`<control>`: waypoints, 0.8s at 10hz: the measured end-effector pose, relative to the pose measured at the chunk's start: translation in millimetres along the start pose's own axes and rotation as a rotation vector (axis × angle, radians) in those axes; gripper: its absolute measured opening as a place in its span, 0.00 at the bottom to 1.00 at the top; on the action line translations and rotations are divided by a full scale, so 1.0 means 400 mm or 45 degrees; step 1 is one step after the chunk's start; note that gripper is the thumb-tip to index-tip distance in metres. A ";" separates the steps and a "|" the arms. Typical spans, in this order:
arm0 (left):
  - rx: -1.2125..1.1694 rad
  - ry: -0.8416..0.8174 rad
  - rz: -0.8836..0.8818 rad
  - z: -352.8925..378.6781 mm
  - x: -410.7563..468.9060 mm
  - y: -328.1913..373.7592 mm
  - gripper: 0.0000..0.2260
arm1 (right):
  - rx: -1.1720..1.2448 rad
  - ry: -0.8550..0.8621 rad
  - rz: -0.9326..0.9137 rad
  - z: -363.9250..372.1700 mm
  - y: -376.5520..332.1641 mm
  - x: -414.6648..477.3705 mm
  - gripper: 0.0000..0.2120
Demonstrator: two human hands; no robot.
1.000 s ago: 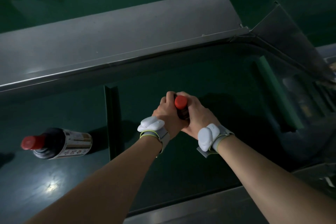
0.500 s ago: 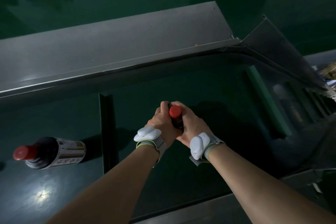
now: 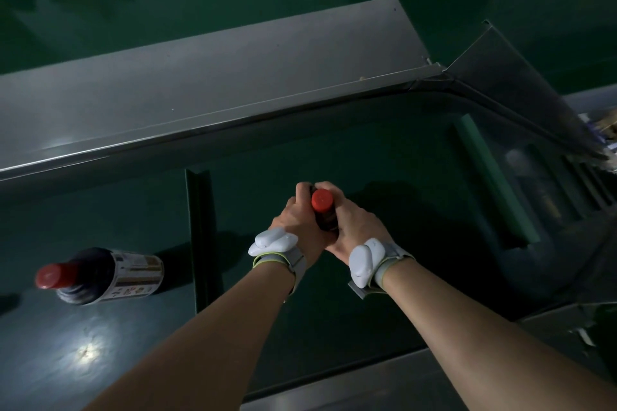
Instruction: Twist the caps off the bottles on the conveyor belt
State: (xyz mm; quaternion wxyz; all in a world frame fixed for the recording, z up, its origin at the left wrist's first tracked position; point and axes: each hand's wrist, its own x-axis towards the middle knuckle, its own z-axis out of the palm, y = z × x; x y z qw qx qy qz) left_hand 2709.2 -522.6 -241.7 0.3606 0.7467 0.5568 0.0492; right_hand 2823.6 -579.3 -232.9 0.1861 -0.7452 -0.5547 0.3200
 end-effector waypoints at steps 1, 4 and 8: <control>0.057 -0.041 -0.025 -0.016 -0.010 0.013 0.26 | -0.080 -0.010 0.008 0.000 -0.003 -0.006 0.36; 0.281 -0.333 -0.145 -0.111 -0.037 0.072 0.26 | -0.405 -0.141 0.179 -0.030 -0.034 -0.004 0.42; 0.411 -0.282 -0.013 -0.248 -0.159 0.105 0.10 | -0.575 -0.091 0.235 -0.153 -0.161 -0.104 0.07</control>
